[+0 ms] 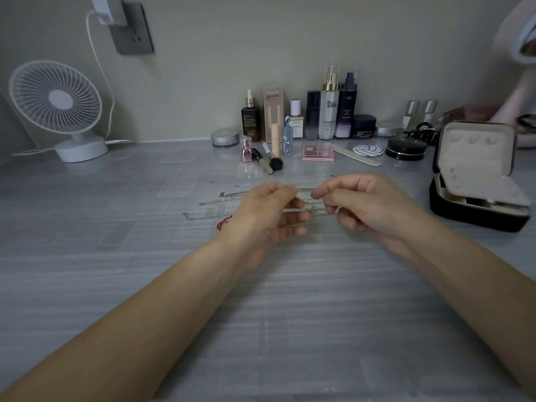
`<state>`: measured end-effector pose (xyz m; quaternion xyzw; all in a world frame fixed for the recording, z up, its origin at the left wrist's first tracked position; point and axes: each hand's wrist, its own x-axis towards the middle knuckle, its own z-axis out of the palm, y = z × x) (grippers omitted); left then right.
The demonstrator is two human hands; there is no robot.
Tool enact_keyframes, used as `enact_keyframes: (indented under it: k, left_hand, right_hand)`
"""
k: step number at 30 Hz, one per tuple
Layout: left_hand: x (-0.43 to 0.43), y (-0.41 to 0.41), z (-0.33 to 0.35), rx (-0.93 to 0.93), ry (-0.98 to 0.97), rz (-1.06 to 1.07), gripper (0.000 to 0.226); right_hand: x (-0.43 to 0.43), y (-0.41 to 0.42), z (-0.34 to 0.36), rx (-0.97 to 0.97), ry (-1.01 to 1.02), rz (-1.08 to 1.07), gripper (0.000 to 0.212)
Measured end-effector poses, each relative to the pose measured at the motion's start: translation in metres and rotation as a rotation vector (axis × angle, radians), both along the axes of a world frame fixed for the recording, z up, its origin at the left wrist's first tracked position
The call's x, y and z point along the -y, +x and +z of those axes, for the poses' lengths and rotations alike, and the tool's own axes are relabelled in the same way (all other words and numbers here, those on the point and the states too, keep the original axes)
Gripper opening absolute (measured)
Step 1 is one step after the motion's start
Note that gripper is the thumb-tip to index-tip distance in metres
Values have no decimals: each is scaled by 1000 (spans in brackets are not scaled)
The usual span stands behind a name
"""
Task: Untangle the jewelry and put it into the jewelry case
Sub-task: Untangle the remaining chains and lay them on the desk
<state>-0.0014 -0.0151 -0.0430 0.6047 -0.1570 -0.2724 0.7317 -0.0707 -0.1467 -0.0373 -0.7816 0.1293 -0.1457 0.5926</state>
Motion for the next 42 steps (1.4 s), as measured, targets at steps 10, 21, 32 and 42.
enact_keyframes:
  k: [10,21,32,42]
  left_hand:
    - [3,5,-2,-60,-75,16,14]
    - [4,1,-2,-27,-166,-93,13]
    - [-2,-1,-3,231,-70,-125,18]
    - [-5,2,-1,241,-6,13,18]
  right_hand:
    - [-1,1,0,-13,84,-17,15]
    - [-3,6,-3,-1,236,-35,16]
    - [-6,3,-4,51,10,47,17]
    - [-2,1,-6,141,-369,128,15]
